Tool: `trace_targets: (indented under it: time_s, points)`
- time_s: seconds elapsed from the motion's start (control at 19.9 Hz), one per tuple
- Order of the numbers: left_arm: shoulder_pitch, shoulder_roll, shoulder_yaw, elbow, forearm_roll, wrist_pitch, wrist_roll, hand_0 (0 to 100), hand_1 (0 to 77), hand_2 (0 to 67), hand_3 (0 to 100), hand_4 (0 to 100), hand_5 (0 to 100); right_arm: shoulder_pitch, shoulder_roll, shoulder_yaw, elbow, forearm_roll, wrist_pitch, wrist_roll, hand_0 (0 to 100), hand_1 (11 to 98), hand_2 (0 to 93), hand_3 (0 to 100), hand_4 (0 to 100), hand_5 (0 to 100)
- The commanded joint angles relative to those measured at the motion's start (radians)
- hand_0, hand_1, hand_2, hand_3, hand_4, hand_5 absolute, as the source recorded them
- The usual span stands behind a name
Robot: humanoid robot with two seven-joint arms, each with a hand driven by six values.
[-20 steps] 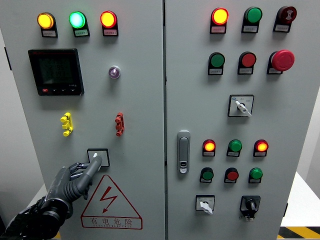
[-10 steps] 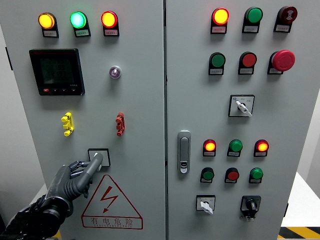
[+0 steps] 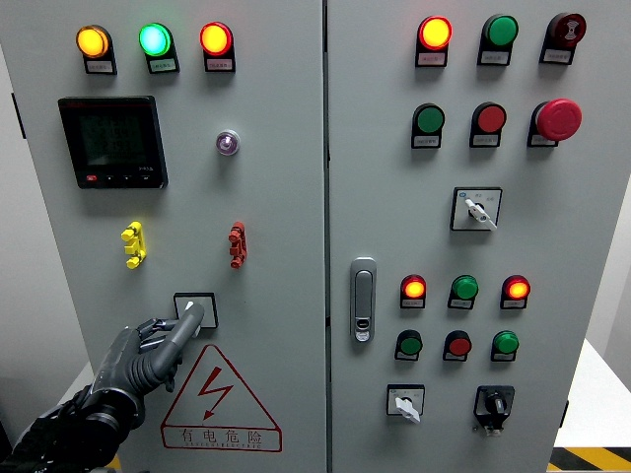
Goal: Turn on light switch 1
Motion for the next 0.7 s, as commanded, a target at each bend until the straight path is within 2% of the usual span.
trace_targets:
  time_s: [0.0, 0.05, 0.25, 0.6, 0.65]
  points:
    - [0.000, 0.000, 0.000, 0.000, 0.000, 0.000, 0.001, 22, 47.3, 48.9, 95, 100, 98, 0.000, 0.0004, -0.001, 0.000, 0.000, 0.000, 0.000, 0, 20.0, 0.0, 20, 19, 11]
    - [0.000, 0.002, 0.000, 0.000, 0.000, 0.000, 0.001, 25, 47.1, 48.9, 95, 100, 98, 0.000, -0.0011, -0.001, 0.000, 0.000, -0.002, 0.000, 0, 20.0, 0.0, 20, 19, 11]
    - [0.000, 0.002, 0.000, 0.000, 0.000, 0.000, 0.001, 33, 46.2, 48.9, 95, 100, 98, 0.000, 0.0004, -0.001, 0.000, 0.000, -0.002, 0.000, 0, 20.0, 0.0, 20, 19, 10]
    - [-0.004, 0.002, 0.000, 0.002, 0.000, 0.000, 0.003, 38, 45.5, 48.9, 95, 100, 98, 0.000, 0.0004, -0.001, 0.000, 0.000, 0.000, 0.000, 0, 19.0, 0.0, 20, 19, 10]
    - [-0.004, 0.002, 0.000, 0.003, 0.000, 0.000, 0.003, 39, 45.4, 48.9, 95, 100, 98, 0.000, -0.0011, 0.001, 0.000, 0.000, -0.002, 0.000, 0, 19.5, 0.0, 20, 19, 10]
